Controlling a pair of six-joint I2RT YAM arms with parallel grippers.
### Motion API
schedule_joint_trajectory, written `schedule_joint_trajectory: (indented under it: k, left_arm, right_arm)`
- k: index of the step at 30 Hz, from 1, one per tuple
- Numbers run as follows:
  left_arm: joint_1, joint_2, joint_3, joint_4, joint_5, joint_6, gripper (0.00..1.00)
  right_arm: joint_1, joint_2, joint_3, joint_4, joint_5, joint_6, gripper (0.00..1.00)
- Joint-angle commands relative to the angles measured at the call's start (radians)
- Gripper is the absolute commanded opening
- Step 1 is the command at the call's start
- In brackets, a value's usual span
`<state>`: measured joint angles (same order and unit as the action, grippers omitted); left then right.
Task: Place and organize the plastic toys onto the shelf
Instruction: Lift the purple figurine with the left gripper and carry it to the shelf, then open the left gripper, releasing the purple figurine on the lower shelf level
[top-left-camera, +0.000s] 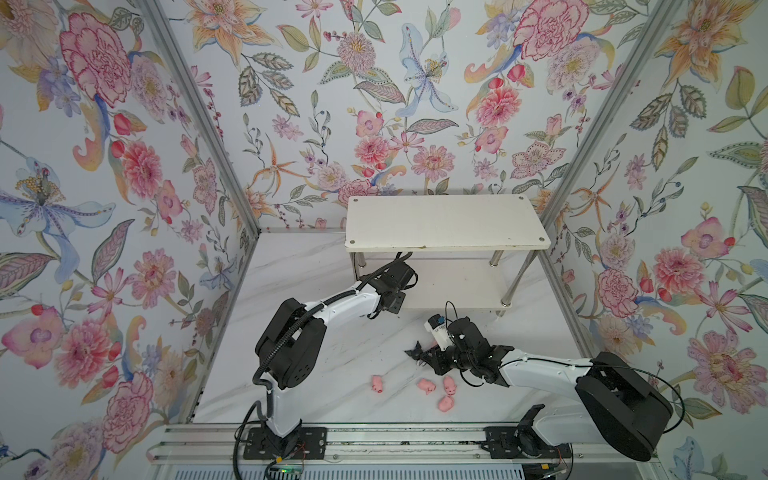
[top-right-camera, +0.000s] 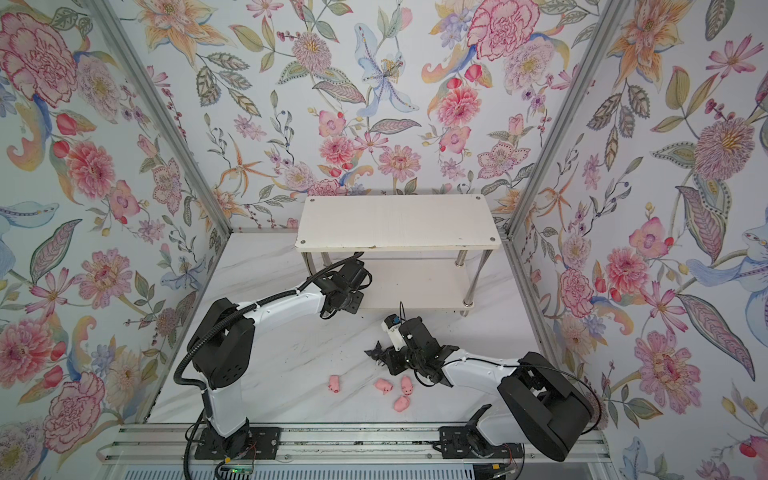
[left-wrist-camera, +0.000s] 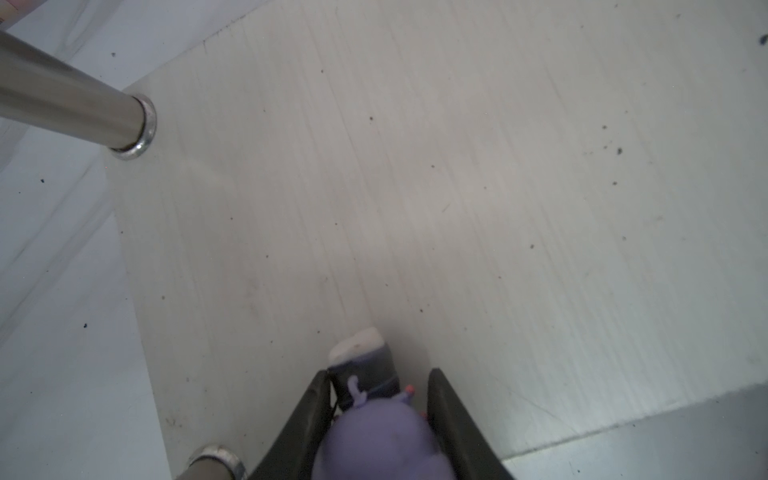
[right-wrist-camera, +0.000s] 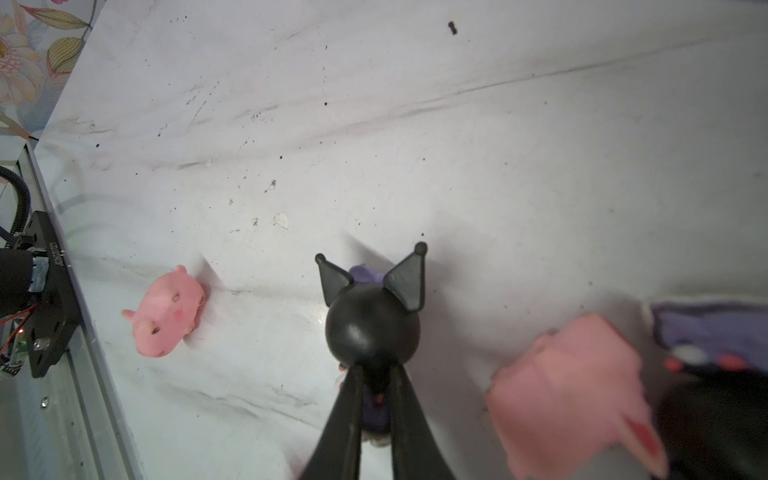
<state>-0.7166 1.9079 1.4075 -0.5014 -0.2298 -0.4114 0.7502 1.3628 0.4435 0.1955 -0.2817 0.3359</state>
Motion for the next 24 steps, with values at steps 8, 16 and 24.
schedule_joint_trajectory:
  k: [8,16,24]
  left_arm:
    - [0.018,-0.002,-0.011,-0.025,-0.029,-0.005,0.64]
    - [0.000,-0.086,-0.027,-0.019,-0.044,-0.026,0.81]
    - [-0.049,-0.243,-0.090,-0.010,-0.090,-0.060,0.91]
  right_arm:
    - [-0.006,0.051,-0.020,-0.024,-0.012,0.002,0.16]
    - [-0.007,0.066,-0.017,-0.022,-0.011,0.003,0.16]
    - [-0.008,0.088,-0.011,-0.018,-0.016,0.002,0.17]
